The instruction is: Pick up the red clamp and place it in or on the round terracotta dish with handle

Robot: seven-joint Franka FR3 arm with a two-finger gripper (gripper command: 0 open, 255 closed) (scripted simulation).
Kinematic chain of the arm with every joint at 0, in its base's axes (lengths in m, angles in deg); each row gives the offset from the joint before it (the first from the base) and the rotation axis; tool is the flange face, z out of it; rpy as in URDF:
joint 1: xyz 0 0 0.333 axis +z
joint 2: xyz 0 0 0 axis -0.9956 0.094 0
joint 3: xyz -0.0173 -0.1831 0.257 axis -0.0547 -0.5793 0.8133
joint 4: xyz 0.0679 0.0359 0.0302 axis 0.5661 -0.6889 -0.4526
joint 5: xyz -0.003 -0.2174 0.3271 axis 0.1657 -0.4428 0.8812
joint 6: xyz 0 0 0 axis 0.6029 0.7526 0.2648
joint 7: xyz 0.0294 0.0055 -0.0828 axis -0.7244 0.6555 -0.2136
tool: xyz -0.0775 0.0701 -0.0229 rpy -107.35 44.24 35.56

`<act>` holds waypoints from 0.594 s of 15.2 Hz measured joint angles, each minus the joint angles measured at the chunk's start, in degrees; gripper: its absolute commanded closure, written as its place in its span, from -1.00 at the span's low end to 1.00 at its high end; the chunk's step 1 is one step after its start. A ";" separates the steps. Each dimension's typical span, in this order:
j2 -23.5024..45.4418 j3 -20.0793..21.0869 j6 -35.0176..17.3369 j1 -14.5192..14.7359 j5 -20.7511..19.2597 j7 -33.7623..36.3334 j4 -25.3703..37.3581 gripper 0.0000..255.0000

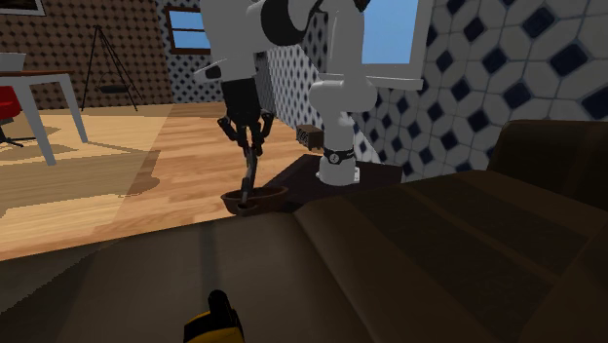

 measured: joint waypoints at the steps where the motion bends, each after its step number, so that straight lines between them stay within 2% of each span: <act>1: -0.05 -0.19 -0.47 -0.14 -0.02 -0.37 -0.57 1.00; 9: 3.07 -0.55 -6.63 -0.04 1.20 -2.18 -3.85 1.00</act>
